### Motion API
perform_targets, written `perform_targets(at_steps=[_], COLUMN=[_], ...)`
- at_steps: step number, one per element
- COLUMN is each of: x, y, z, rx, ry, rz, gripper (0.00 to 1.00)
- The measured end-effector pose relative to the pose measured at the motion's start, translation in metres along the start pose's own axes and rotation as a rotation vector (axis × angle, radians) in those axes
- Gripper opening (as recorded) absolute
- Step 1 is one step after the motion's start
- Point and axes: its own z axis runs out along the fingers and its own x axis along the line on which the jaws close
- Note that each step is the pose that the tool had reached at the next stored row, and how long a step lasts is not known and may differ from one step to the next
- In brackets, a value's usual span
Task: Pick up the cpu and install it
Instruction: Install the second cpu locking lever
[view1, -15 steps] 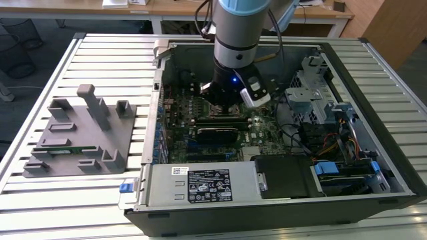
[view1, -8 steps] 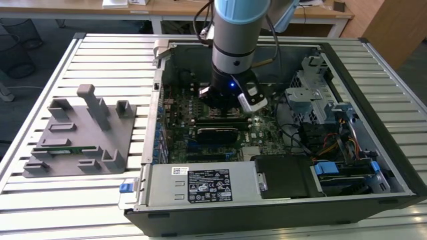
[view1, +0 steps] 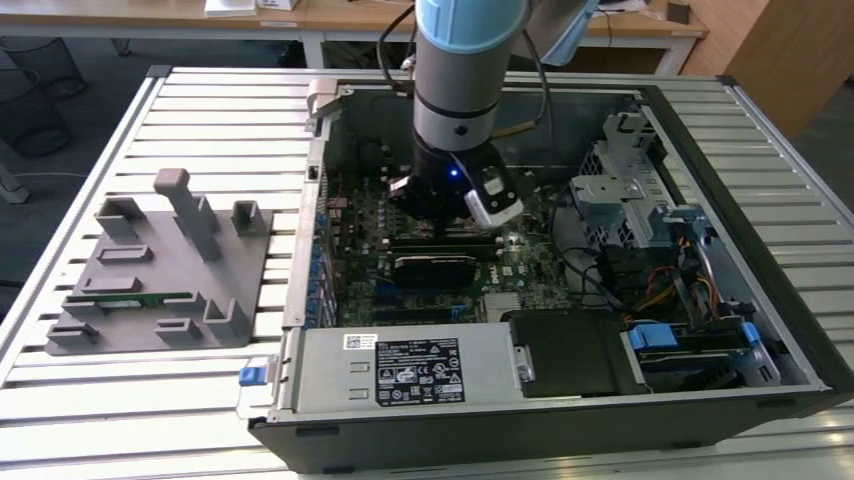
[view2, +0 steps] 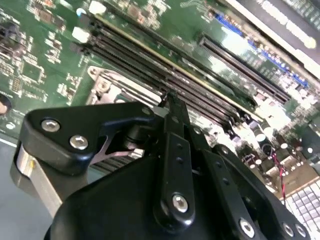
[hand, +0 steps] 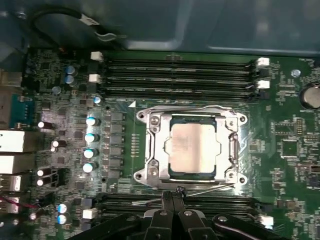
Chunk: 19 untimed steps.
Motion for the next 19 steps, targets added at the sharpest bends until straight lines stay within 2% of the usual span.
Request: perform_targets(at_steps=[2,4,10,13,15,17,19], x=[0.0007,0.0010,0.0033,0.0059,0.0068,0.0088,0.0110], y=[-0.0001,-0.0012,-0.0093,-0.0126,-0.0138,-0.0147,-0.0153], z=[0.0009,0.0016,0.0018,0.0015,0.0014,0.0014,0.0018], rx=[-0.0002,-0.0061,-0.0371,-0.0611,-0.0740,-0.0813,-0.0831], ry=[0.0000,0.0001,-0.0003,-0.0010,-0.0011,-0.0012,-0.0013], rz=[0.000,0.000,0.000,0.000,0.000,0.000,0.000], gripper=[0.11,0.11,0.11,0.11,0.11,0.11,0.11])
